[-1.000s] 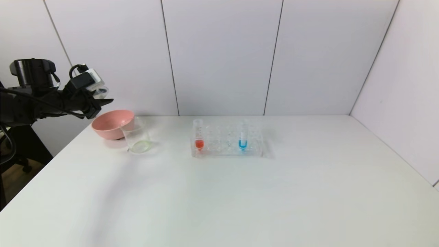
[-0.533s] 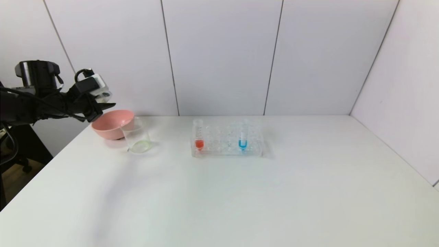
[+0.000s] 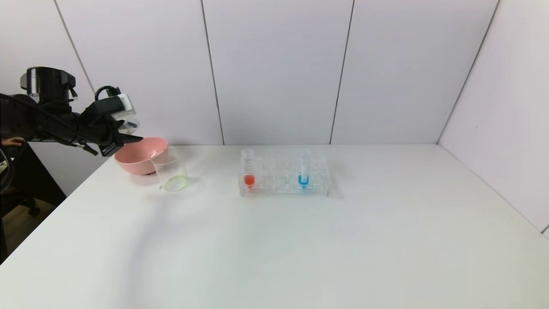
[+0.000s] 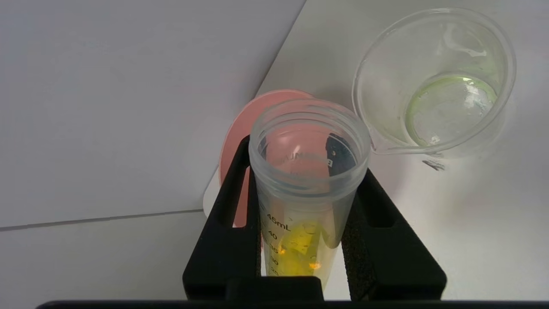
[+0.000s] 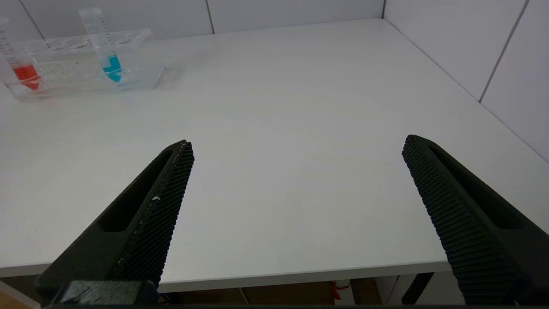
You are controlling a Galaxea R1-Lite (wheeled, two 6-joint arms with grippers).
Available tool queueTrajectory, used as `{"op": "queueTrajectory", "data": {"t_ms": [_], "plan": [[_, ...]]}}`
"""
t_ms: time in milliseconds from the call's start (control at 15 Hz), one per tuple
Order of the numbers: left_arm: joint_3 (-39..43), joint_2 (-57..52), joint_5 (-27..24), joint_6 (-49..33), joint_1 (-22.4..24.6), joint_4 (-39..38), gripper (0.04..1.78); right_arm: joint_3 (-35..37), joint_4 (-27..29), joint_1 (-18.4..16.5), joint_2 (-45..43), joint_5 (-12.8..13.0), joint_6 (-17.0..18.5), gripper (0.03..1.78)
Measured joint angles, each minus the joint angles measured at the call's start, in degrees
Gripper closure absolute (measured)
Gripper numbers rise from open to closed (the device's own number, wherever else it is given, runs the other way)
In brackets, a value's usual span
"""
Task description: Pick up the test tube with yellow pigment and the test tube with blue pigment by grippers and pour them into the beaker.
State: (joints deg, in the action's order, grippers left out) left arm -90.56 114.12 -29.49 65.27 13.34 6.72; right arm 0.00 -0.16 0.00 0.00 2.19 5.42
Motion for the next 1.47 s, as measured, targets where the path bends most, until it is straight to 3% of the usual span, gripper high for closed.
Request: {"op": "queueTrajectory", "data": {"t_ms": [933,1333,1467], "plan": [[-8.9,2.5,5.4,9.8,-0.9,13.9,1.29,0.0,0.0,0.0,0.0,0.0,0.0,0.04],[-19.6,5.9,11.1,17.8,-2.3,27.6,1.29,0.0,0.0,0.0,0.0,0.0,0.0,0.04],[-21.5,7.2,11.3,19.7,-3.0,28.8,1.29,0.0,0.0,0.0,0.0,0.0,0.0,0.04]]}}
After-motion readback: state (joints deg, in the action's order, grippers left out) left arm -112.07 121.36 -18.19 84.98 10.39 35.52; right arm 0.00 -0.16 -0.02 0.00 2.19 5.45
